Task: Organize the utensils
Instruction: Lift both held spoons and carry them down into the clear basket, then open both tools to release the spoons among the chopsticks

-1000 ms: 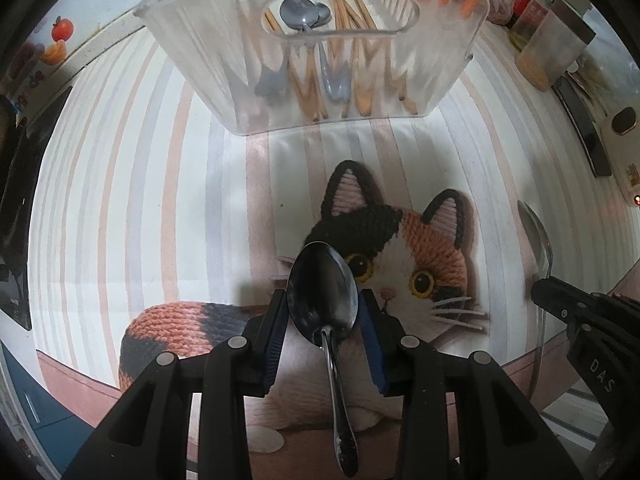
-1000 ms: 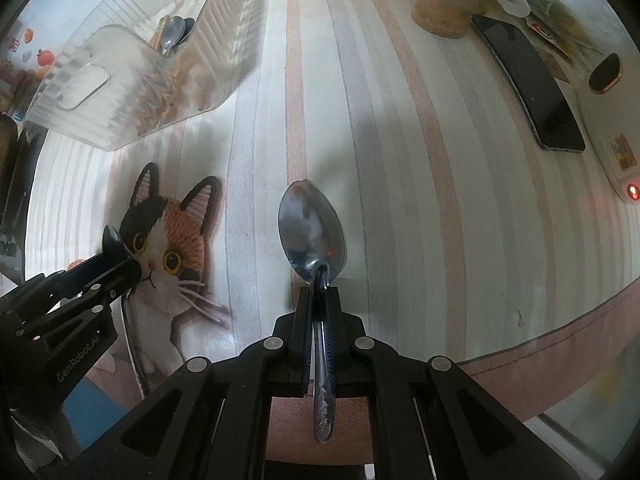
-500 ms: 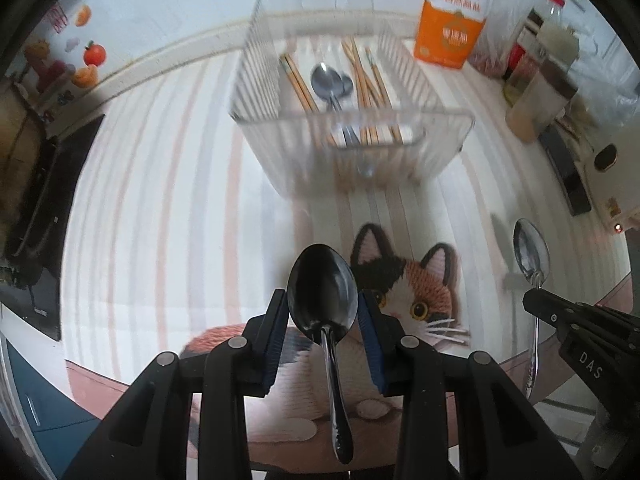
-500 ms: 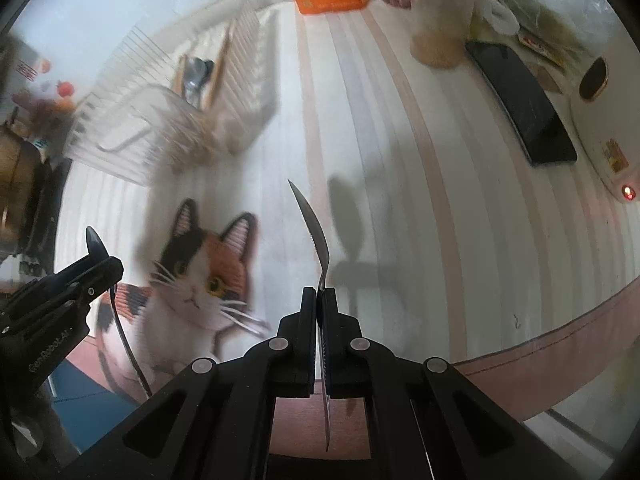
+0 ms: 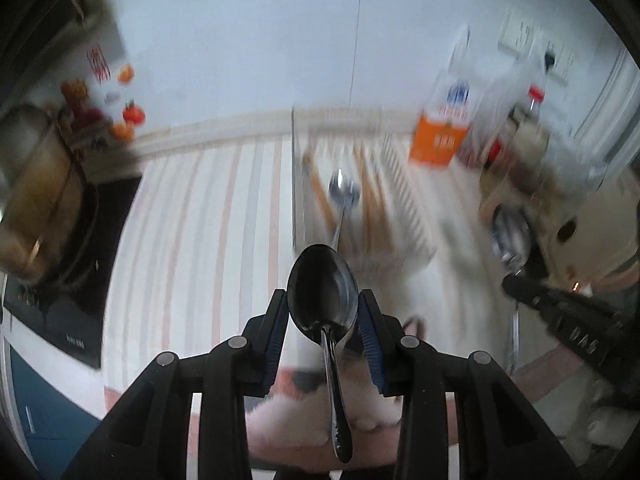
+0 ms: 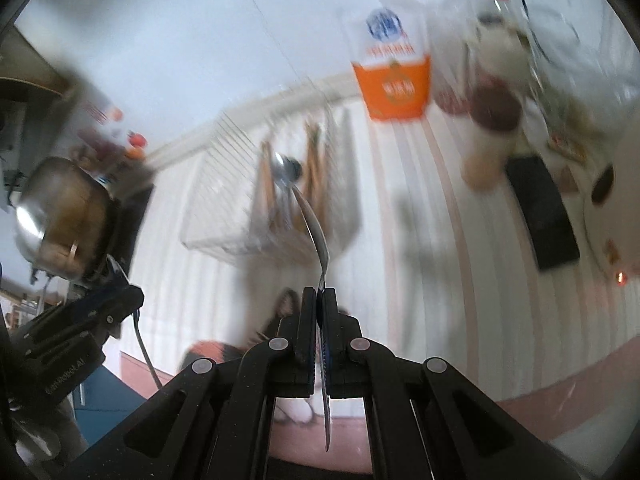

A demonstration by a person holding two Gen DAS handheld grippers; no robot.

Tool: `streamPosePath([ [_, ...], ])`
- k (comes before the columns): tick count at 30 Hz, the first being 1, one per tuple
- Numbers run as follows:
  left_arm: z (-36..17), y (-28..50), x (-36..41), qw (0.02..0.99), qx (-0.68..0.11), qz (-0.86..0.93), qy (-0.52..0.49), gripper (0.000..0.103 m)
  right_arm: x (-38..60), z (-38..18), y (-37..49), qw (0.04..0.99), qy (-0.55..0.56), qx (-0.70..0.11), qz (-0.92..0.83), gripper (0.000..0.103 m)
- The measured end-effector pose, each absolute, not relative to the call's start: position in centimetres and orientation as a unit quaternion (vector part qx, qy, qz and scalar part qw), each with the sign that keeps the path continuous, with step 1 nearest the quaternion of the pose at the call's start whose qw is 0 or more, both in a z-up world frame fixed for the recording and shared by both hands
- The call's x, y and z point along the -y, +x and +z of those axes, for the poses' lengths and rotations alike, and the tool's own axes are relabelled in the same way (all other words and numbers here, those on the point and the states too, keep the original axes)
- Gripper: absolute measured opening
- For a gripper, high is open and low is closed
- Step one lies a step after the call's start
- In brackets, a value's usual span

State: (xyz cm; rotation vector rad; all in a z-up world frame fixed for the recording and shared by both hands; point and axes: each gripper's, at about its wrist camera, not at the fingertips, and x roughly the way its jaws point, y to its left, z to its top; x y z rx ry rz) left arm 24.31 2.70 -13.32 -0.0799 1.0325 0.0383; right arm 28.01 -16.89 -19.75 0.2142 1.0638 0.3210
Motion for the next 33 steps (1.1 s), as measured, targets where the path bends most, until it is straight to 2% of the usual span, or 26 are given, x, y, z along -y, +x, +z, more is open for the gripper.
streamPosePath([
  [5,-10.0,28.5,-2.6,0.883,-0.466,0.006,-0.052,0.032,15.9,-16.0,31.2,0.855,0.104,-0.480,0.166,0.002],
  [11,-10.5,34.5,-2.8,0.876,-0.479,-0.005,-0.058,0.032,15.1,-14.8,36.5,0.850,0.123,-0.484,0.169,0.002],
  [24,-19.4,42.9,-4.6,0.813,-0.575,0.002,-0.086,0.032,12.2,-22.4,44.5,0.805,0.129,-0.556,0.161,0.003],
  [33,-20.8,43.7,-5.4,0.799,-0.593,0.007,-0.095,0.033,10.5,-24.2,46.2,0.794,0.111,-0.575,0.163,0.003],
])
